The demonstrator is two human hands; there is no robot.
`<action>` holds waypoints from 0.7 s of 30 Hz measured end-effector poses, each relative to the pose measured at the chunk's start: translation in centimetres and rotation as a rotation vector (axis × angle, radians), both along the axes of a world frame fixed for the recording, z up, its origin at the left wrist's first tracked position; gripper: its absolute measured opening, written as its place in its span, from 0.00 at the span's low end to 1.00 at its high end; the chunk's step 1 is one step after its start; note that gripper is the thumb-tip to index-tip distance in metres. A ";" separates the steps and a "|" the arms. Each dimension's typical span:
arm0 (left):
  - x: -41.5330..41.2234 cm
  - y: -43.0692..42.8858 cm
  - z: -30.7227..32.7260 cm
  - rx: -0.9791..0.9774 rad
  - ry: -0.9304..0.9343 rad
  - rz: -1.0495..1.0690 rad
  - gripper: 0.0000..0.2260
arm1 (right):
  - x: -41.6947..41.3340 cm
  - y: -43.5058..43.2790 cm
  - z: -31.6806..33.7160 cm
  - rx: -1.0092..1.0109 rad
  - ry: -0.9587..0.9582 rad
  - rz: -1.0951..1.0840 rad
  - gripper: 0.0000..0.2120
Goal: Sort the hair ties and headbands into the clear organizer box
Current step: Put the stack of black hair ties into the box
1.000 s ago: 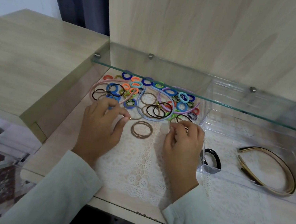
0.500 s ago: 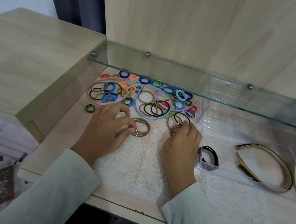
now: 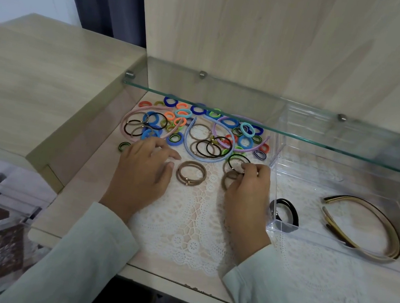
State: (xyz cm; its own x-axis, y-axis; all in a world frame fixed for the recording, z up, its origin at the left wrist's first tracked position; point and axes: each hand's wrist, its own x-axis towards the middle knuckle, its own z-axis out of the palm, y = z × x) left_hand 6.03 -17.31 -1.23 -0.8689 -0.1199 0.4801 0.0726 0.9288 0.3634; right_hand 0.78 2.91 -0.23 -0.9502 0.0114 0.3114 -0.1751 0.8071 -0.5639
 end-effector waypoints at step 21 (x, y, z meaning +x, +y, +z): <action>-0.5 -0.3 -0.5 0.065 -0.154 0.331 0.26 | -0.2 0.3 0.4 -0.225 0.309 0.155 0.04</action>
State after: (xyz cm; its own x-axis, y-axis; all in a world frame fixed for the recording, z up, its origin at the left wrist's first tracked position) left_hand 5.53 -17.56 -1.70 -0.8395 -0.4322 0.3292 -0.2875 0.8676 0.4058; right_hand 0.60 3.18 0.13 -0.8084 -0.0242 0.5881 -0.4734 0.6206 -0.6251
